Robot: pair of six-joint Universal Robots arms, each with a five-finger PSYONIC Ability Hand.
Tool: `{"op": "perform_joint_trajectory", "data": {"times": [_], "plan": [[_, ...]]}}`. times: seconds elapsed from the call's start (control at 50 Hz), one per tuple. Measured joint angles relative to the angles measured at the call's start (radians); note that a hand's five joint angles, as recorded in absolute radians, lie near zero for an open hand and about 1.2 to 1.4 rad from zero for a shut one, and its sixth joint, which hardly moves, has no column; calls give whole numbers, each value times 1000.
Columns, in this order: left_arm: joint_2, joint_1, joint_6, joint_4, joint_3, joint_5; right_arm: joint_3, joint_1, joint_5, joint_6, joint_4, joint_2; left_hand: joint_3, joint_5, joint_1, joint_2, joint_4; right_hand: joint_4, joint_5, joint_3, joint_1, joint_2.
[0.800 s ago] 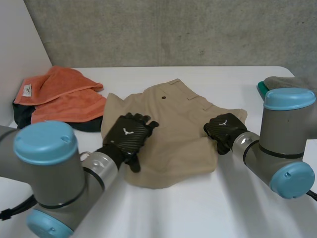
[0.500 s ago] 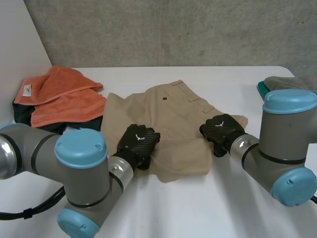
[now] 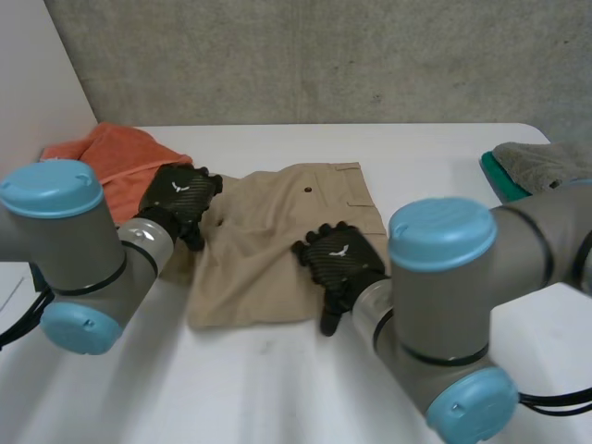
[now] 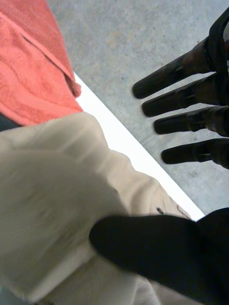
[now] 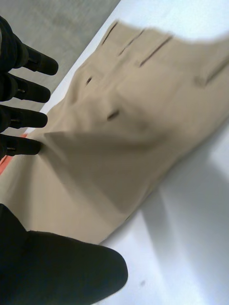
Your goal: Fold the laundry.
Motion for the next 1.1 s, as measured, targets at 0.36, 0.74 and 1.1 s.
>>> {"op": "perform_joint_trajectory", "data": {"times": [0.36,0.74,1.1], "plan": [[496,26,-176,-170,-403,-6,156,-260,-158,-311,110,-222,78,92,137,88,90,0,0,1,0,1],[358,128,-361,-297,-458,181,224,-254,-180,-436,-230,23,48,41,86,53,44,300,292,298,272,298],[73,-37,-266,-101,-267,-26,155,-260,-151,-465,-338,115,677,677,750,696,688,979,945,971,857,965]]}}
